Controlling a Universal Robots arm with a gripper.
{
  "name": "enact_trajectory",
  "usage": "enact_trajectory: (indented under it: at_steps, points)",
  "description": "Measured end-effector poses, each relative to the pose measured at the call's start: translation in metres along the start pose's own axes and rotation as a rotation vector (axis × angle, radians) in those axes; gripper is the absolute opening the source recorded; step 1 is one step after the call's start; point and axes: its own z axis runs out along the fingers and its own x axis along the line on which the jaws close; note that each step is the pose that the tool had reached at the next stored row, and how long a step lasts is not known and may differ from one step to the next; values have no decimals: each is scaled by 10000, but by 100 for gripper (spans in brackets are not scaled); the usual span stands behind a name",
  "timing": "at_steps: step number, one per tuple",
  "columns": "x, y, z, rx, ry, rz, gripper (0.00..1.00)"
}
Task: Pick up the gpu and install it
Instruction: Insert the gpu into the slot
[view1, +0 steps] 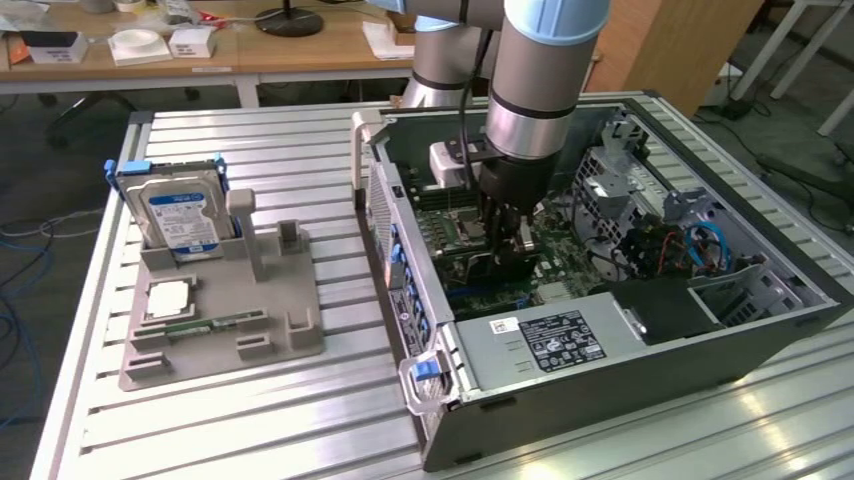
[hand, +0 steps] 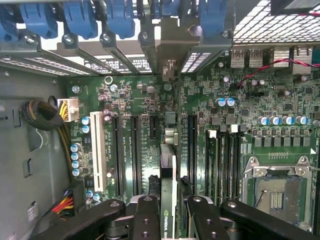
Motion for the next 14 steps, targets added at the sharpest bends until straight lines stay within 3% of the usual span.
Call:
enact_trajectory:
  at_steps: [14]
  points:
    - [-9,0,-2,-2,6,0,26]
